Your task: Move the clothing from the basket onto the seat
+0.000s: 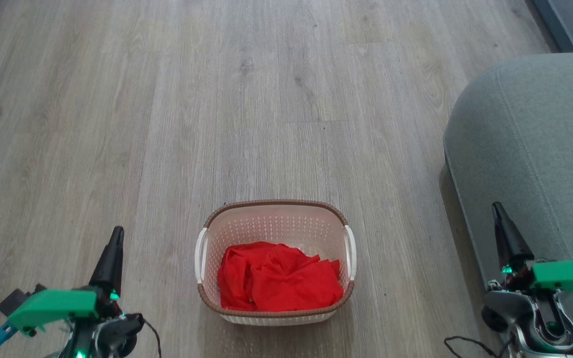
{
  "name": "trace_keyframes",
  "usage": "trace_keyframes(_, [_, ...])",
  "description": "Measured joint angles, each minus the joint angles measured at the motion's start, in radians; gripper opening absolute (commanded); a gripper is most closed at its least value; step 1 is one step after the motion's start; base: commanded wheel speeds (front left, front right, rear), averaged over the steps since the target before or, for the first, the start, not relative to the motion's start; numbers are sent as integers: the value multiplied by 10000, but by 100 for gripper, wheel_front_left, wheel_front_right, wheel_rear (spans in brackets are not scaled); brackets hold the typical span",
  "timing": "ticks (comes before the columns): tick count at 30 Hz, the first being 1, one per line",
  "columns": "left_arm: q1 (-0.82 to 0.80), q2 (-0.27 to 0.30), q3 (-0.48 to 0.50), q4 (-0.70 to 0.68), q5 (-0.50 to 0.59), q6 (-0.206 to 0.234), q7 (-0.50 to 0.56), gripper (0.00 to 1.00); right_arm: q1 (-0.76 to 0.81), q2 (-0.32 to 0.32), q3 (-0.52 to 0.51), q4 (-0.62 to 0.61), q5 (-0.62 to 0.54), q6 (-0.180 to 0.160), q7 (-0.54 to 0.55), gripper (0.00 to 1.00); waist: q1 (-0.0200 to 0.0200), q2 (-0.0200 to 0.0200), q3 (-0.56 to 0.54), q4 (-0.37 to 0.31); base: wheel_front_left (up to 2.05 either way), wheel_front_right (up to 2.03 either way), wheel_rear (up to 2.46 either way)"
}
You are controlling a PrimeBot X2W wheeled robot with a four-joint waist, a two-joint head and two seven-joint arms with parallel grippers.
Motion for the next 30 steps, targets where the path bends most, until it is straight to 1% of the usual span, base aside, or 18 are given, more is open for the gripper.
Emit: trace_keyframes(30, [0,0,0,0,0,0,0,0,0,0,0,0,0,0,0,0,0,0,0,0,0,0,0])
